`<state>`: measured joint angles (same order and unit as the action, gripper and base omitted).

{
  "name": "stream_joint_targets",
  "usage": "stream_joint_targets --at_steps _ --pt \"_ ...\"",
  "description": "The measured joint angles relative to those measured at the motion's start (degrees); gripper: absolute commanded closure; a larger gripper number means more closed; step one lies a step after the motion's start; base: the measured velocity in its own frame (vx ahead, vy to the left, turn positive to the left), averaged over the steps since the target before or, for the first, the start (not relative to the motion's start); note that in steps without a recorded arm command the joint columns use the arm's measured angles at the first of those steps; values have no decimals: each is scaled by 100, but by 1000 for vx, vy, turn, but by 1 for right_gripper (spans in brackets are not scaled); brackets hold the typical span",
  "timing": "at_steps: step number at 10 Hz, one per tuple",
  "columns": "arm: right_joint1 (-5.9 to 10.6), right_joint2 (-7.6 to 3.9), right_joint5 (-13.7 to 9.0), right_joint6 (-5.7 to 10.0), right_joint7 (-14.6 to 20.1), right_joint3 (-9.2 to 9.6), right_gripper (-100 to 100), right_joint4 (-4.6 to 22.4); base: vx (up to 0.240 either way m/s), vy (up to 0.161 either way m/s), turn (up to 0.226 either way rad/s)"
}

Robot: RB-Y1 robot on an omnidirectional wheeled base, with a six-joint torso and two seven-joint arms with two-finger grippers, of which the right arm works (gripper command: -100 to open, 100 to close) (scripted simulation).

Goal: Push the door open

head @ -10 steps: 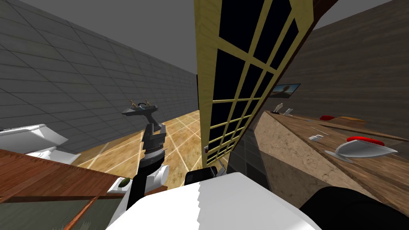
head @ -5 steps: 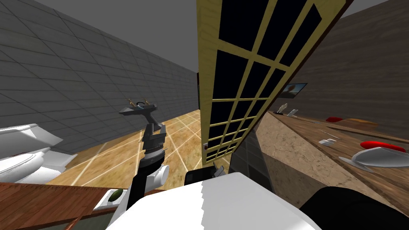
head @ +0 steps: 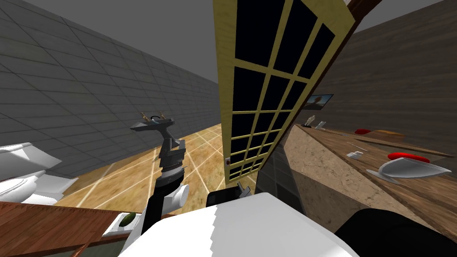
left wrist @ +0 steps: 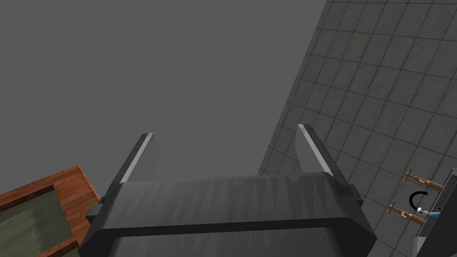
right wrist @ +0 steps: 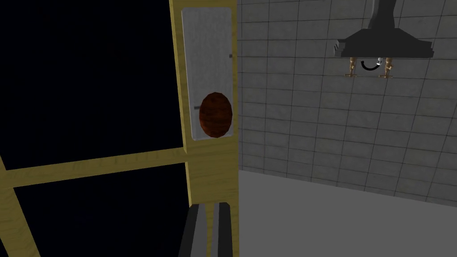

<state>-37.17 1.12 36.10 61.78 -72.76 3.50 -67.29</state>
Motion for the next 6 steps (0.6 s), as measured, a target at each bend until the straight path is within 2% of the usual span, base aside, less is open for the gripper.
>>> stream_joint_targets --at_steps 1,3,6 --pt "-67 -99 -52 55 -106 123 -100 39 103 -10 -200" --pt "-87 -209 -172 223 -381 332 -100 307 109 -11 -308" --pt "-272 -286 -298 359 -694 669 -100 404 78 5 -176"
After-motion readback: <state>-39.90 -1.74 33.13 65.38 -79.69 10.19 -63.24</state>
